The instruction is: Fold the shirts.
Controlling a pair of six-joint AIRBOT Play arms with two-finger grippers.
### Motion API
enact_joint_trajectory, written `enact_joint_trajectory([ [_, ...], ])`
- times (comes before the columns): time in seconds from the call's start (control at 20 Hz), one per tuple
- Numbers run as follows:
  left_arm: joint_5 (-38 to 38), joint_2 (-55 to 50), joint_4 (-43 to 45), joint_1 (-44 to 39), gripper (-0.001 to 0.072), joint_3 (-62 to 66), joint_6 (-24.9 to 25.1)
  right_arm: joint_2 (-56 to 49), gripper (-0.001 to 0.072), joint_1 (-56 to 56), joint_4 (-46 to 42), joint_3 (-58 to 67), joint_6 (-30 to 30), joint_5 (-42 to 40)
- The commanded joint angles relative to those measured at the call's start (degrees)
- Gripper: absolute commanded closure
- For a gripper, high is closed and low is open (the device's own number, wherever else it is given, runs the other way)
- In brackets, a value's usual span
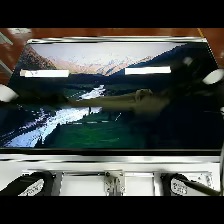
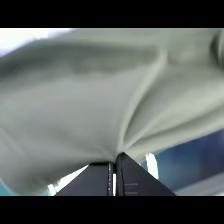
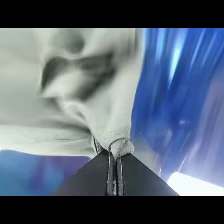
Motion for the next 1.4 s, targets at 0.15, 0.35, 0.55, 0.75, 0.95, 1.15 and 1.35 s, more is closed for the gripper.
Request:
enact_joint_trajectory([
  [0.15,-4.4,6.8,10.6,2.1,0.0673,51.0,-4.4,28.0,0.0647,0.0,-3.4,18.6,5.5,-17.2],
  [0.35,-6.4,12.3,10.6,2.1,0.0673,53.1,-4.5,37.1,0.0647,0.0,-5.3,20.0,10.2,-16.2],
  [0.55,-11.4,16.3,13.7,2.1,0.0673,45.9,-4.5,39.7,0.0647,0.0,-7.1,20.0,11.1,-14.2],
  [0.75,-13.3,14.9,17.3,2.1,0.0672,38.8,-4.5,34.3,0.0647,0.0,-11.4,20.0,11.8,-5.0],
  [0.95,-13.3,11.4,19.9,2.1,0.0672,25.5,-4.5,20.5,0.0647,0.0,-15.3,19.9,13.0,11.0],
  [1.15,-10.9,2.4,19.8,2.1,0.0672,9.8,-6.0,0.8,0.0647,0.2,-11.9,19.9,16.6,16.9],
  [1.35,-5.6,-12.6,19.1,2.1,0.0672,6.3,-6.5,-18.2,0.0647,0.2,-1.8,19.9,20.2,2.6],
])
